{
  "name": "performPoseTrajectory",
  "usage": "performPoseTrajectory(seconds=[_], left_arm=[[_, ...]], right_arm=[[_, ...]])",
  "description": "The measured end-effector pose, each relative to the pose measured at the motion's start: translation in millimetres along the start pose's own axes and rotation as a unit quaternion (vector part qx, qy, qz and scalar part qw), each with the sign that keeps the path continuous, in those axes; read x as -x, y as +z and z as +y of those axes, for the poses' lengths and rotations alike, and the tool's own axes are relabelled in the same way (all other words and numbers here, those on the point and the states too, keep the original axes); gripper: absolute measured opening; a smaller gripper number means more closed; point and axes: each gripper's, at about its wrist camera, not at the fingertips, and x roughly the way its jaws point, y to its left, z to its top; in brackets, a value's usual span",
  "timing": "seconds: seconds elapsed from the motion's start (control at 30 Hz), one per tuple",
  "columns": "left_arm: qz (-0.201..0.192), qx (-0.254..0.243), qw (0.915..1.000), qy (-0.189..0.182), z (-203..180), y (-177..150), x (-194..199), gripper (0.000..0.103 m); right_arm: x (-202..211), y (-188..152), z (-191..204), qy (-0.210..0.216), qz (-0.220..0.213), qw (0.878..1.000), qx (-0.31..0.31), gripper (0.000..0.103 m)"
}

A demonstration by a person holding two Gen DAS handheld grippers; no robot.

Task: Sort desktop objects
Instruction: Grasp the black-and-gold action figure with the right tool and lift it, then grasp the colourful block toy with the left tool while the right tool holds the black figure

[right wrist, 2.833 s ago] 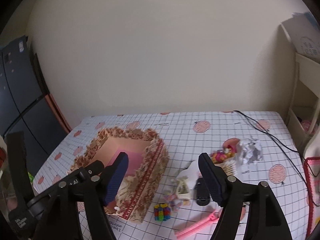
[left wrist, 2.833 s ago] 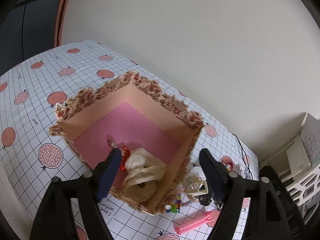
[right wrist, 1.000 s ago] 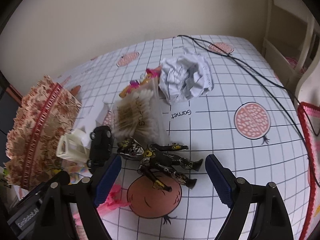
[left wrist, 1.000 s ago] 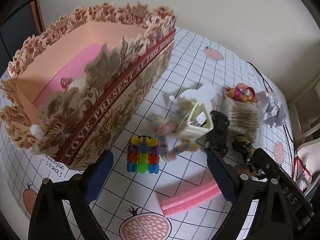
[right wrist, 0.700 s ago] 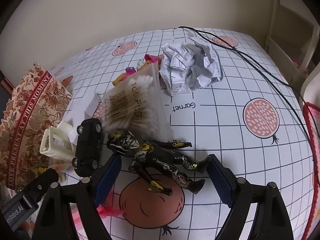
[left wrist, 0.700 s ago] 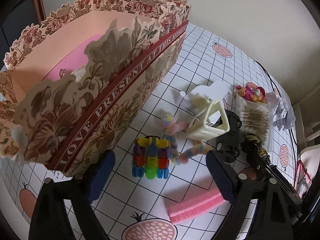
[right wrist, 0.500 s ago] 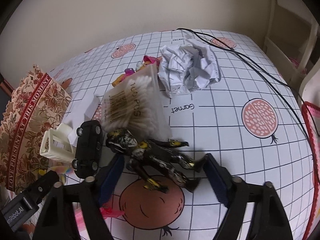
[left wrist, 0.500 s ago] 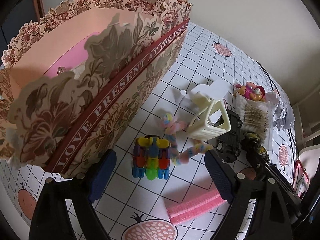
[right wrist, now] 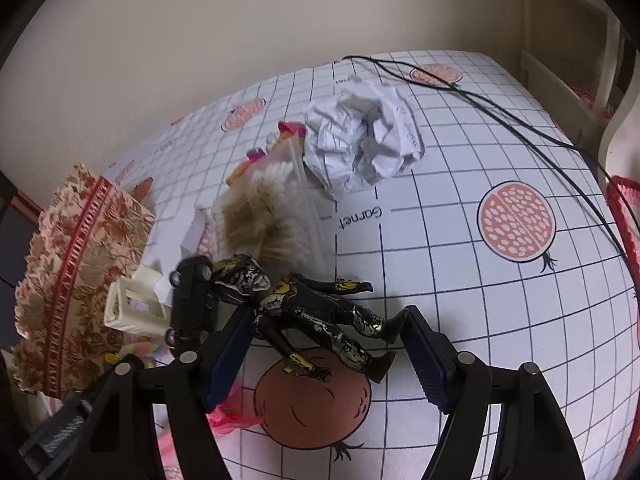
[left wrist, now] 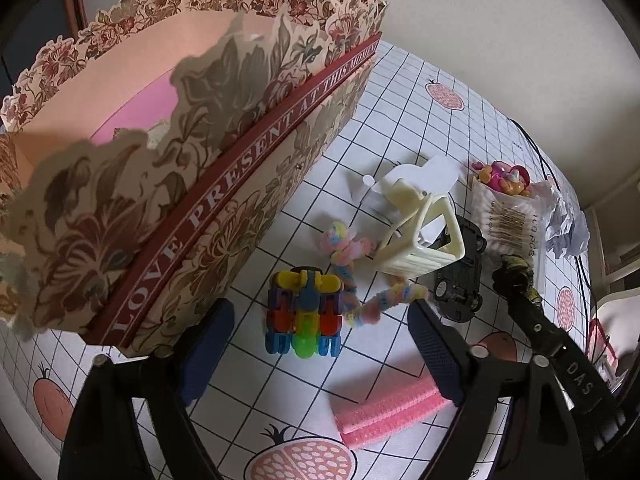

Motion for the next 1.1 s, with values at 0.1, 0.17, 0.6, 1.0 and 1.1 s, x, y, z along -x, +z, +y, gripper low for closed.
performPoseTrajectory(seconds=[0.1,0.17,0.6,1.0,1.1], left_arm=[[0.0,-0.001,1.0,0.001,-0.2,-0.3,1.9,0.079],[0.0,0.0,1.0,0.0,-0.8,-1.6,3.1,0.079],[0.001,-0.002,0.9998,-0.019,3.8,-1.3,14.2,0.078],[0.014,0.027,0.9986,-0.044,19.1,-0.3,15.6,0.063],[0.014,0.031,0.9987,-0.038,21.2,-0.3,12.9,0.054]], right_arm=[[11.4,5.5,1.5,0.009,-0.014,1.0,-0.004,0.077],[21.1,8.6,3.9,0.011,-0.026,1.0,-0.003,0.077],[59.0,21.4,10.4,0.027,-0.069,0.997,-0.001,0.077],[57.4,16.9,18.5,0.039,-0.062,0.997,0.02,0.077],[57.4,16.1,21.2,0.043,-0.062,0.997,0.024,0.077]])
